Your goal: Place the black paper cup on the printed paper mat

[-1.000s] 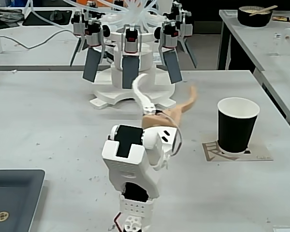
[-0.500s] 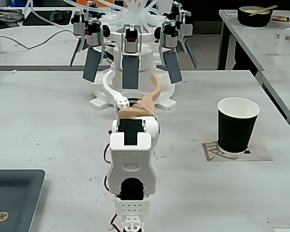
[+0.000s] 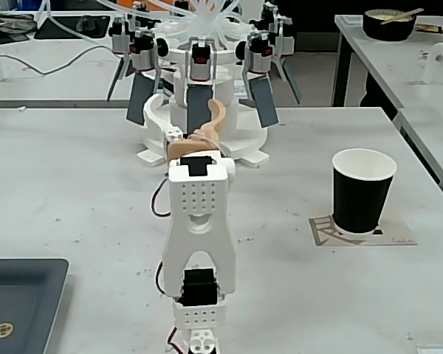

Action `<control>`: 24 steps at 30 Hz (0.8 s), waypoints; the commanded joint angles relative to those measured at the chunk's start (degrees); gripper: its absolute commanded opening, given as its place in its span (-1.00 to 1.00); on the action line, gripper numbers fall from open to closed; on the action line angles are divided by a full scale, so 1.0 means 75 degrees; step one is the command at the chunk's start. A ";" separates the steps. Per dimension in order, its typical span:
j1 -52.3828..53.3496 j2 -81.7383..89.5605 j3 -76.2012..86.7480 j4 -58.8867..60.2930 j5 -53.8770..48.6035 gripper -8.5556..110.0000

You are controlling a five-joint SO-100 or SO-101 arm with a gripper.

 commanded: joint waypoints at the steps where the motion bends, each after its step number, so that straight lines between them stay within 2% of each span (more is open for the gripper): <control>1: -0.0047 -0.0258 -0.0727 0.0164 -0.0059 -0.50; 24: 0.0164 -0.2379 -0.2812 0.0305 -0.0105 -0.66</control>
